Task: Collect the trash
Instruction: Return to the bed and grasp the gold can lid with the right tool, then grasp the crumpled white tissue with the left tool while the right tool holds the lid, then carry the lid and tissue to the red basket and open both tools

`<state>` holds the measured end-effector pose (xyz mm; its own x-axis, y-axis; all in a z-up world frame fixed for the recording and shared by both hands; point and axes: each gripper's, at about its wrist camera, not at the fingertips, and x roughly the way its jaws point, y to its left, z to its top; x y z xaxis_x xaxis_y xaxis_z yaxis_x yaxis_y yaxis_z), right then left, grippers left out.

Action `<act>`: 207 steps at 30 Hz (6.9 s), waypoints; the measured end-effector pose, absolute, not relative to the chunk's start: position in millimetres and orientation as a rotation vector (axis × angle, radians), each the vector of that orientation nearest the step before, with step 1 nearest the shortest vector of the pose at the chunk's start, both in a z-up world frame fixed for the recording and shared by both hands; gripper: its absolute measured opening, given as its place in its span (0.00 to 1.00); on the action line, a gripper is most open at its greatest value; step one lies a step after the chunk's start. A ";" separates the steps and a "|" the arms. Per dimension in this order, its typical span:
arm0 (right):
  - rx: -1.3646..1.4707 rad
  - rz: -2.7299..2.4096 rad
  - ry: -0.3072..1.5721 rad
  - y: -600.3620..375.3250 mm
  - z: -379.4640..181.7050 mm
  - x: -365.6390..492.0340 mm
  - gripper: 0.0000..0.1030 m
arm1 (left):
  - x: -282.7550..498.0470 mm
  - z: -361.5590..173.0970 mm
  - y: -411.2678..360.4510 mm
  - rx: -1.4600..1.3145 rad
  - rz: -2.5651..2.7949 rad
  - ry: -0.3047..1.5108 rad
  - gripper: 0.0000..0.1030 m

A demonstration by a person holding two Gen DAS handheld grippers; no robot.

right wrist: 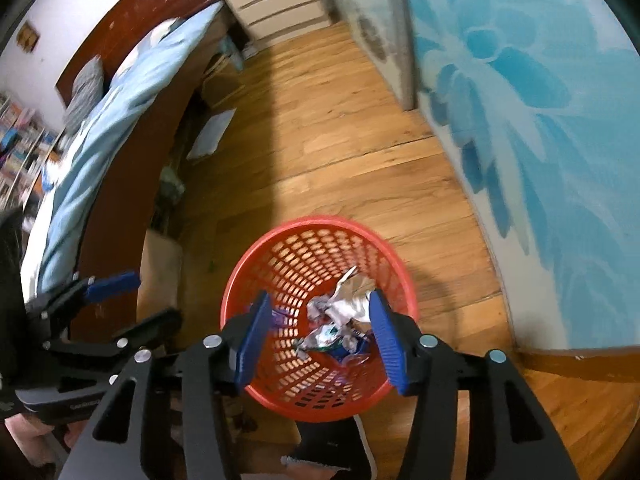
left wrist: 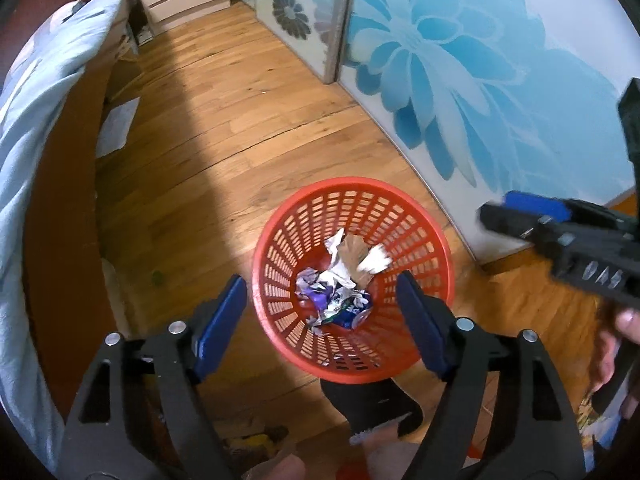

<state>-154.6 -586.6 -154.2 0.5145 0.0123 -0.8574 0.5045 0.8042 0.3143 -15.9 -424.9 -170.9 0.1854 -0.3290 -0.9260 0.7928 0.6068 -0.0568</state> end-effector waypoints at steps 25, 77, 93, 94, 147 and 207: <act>0.129 0.217 0.741 -282.1 59.3 88.5 0.90 | 92.9 15.9 -69.6 -0.190 -0.352 0.888 0.81; -0.050 0.317 0.880 -169.3 -58.2 283.0 0.29 | 165.4 -43.5 -3.8 -0.252 -0.202 1.074 0.81; 0.037 0.362 0.876 -182.4 -46.9 279.3 0.10 | 168.8 -47.2 -9.1 -0.267 -0.206 1.089 0.81; 0.029 0.356 0.867 -181.1 -45.7 278.5 0.09 | 169.2 -47.7 -8.2 -0.270 -0.204 1.092 0.81; 0.384 0.438 0.815 -276.3 -5.7 224.8 0.07 | 304.2 -114.6 -28.5 -0.321 -0.144 1.046 0.14; 0.538 -0.184 1.159 -582.6 -226.5 -114.6 0.10 | -26.9 -204.2 -441.4 0.493 -0.865 1.230 0.12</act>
